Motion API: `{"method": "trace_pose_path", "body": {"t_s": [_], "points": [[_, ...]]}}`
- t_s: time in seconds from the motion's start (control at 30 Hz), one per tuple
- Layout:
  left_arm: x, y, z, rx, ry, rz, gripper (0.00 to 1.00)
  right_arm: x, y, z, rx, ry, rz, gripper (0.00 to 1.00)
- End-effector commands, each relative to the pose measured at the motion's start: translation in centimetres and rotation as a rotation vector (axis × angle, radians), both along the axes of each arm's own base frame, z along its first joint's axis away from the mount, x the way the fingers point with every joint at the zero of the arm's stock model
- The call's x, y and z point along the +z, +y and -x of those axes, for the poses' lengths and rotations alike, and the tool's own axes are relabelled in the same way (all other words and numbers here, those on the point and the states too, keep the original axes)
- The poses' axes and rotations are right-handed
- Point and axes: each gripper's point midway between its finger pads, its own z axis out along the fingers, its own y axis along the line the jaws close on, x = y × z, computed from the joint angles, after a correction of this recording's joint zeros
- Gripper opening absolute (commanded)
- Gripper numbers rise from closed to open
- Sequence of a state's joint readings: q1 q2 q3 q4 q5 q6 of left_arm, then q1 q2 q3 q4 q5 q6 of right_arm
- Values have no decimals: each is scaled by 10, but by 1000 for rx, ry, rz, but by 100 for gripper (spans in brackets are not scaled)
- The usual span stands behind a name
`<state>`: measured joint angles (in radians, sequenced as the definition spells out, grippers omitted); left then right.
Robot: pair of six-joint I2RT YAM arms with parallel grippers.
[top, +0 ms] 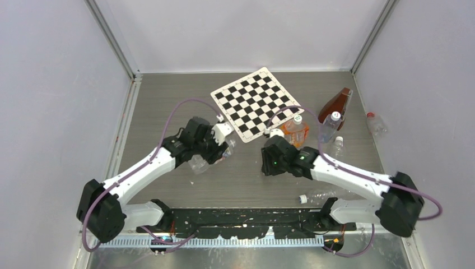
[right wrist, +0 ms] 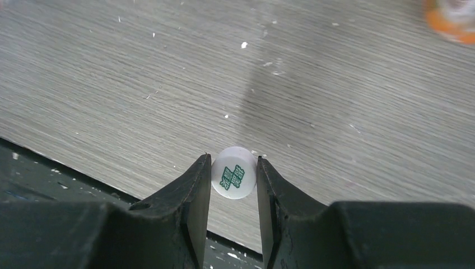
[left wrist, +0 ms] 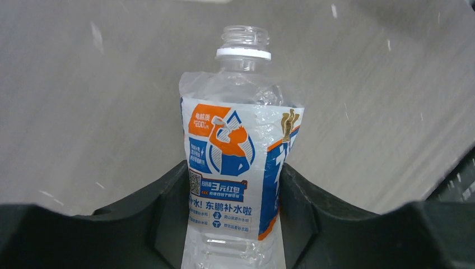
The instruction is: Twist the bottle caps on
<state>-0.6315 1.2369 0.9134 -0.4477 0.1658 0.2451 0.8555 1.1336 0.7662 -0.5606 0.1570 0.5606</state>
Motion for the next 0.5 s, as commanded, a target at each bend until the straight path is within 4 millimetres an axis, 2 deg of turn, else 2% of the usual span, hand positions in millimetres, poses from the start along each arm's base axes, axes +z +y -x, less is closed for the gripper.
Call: {"method": "trace_pose_path", "body": {"t_s": [0.0,0.1,0.23,0.4,0.47], "points": [[-38,22,46,62,135,-20,44,-8,43,-18,90,-37,1,15],[-41,29,50,104,123,-18,45,-28,54,-16,126,-15,51,16],[-43,34,47,119,110,-49,47,-57,55,-15,141,41,147,22],[-55,37,45,100,137,-122,49,-73,41,-6,139,112,248,30],[-60,36,45,86,161,-142,51,-77,38,-2,136,133,265,39]]}}
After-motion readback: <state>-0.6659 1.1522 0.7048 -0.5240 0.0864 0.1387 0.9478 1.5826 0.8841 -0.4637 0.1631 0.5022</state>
